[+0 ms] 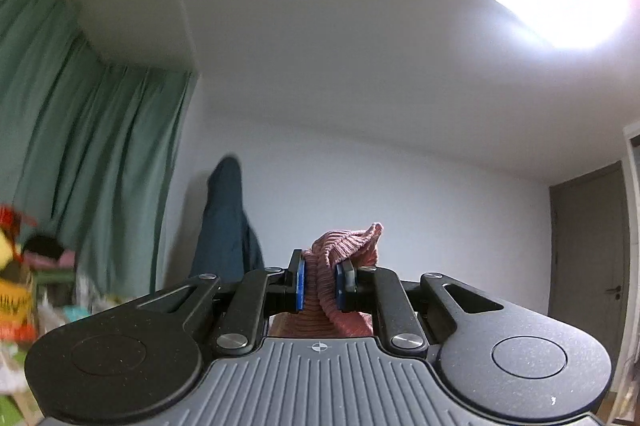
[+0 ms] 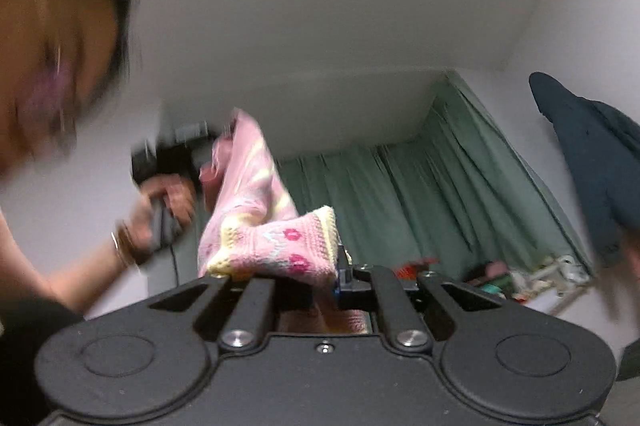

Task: Fold clothes
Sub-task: 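Lift the pink cardigan with the left tool and carry it to the bed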

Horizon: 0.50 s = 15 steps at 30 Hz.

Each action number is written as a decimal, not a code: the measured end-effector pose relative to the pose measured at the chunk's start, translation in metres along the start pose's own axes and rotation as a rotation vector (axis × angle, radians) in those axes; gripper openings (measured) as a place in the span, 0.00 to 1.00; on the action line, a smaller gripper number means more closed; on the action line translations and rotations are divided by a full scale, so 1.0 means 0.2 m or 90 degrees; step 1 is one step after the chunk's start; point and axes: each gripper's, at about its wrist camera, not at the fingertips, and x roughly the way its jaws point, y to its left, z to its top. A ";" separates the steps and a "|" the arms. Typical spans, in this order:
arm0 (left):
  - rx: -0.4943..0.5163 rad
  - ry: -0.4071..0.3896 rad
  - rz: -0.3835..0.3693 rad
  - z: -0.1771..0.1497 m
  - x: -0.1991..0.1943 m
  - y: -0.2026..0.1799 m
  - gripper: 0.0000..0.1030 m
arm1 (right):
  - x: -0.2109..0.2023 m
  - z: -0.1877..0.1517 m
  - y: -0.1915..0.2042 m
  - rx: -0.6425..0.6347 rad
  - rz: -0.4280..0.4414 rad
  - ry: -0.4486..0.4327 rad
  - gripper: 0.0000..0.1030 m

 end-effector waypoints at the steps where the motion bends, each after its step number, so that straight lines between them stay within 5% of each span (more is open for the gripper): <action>1: 0.007 0.007 0.002 0.01 0.02 0.01 0.13 | 0.00 0.03 -0.02 0.008 -0.014 -0.003 0.08; 3: 0.021 0.055 0.017 -0.04 0.15 0.05 0.14 | -0.01 0.04 -0.11 0.027 -0.064 0.007 0.08; 6: 0.049 0.193 0.061 -0.28 0.43 0.18 0.14 | 0.02 -0.03 -0.30 0.074 -0.170 0.063 0.08; 10: 0.045 0.390 0.136 -0.92 0.78 0.45 0.14 | 0.05 -0.21 -0.66 0.155 -0.328 0.139 0.08; 12: 0.062 0.447 0.164 -1.27 0.92 0.57 0.14 | 0.06 -0.31 -0.83 0.178 -0.433 0.179 0.09; 13: 0.072 0.463 0.171 -1.43 0.98 0.62 0.14 | 0.05 -0.36 -0.93 0.187 -0.485 0.205 0.12; 15: 0.087 0.505 0.191 -1.73 1.08 0.69 0.14 | -0.03 -0.47 -1.05 0.192 -0.577 0.227 0.37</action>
